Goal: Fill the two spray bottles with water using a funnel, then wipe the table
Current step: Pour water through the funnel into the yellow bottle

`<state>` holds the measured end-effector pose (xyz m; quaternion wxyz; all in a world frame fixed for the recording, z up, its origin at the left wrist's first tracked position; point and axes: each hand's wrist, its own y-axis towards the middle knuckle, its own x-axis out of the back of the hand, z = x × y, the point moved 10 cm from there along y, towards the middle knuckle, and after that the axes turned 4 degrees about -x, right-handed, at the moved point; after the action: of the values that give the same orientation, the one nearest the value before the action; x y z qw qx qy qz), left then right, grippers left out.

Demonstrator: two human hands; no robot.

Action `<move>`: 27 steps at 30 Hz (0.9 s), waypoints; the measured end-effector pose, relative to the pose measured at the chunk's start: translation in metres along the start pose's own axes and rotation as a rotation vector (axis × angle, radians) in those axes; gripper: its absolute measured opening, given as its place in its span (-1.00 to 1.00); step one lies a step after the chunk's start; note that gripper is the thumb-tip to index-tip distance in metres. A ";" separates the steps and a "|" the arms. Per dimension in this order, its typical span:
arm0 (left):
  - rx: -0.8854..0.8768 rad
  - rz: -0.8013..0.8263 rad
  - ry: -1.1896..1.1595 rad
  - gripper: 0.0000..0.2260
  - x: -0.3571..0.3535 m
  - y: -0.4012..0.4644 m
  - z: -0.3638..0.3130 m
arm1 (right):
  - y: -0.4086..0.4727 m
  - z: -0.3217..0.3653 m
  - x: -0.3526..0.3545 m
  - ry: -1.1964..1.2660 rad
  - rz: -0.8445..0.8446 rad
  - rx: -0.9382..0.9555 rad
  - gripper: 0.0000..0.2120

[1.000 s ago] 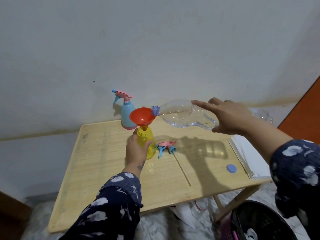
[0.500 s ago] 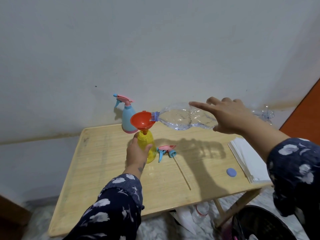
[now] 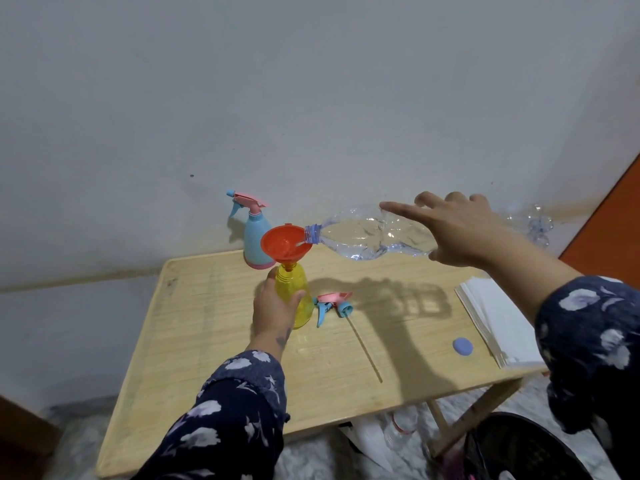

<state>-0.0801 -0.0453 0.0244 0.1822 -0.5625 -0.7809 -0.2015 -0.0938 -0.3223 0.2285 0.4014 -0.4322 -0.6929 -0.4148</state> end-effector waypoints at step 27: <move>-0.012 0.007 -0.048 -0.43 0.002 -0.005 -0.005 | 0.000 0.020 -0.048 0.345 0.115 -0.052 0.07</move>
<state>-0.0852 -0.0474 0.0291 0.1608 -0.5710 -0.7818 -0.1920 -0.0835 -0.3162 0.1781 0.5258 -0.4038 -0.5771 -0.4769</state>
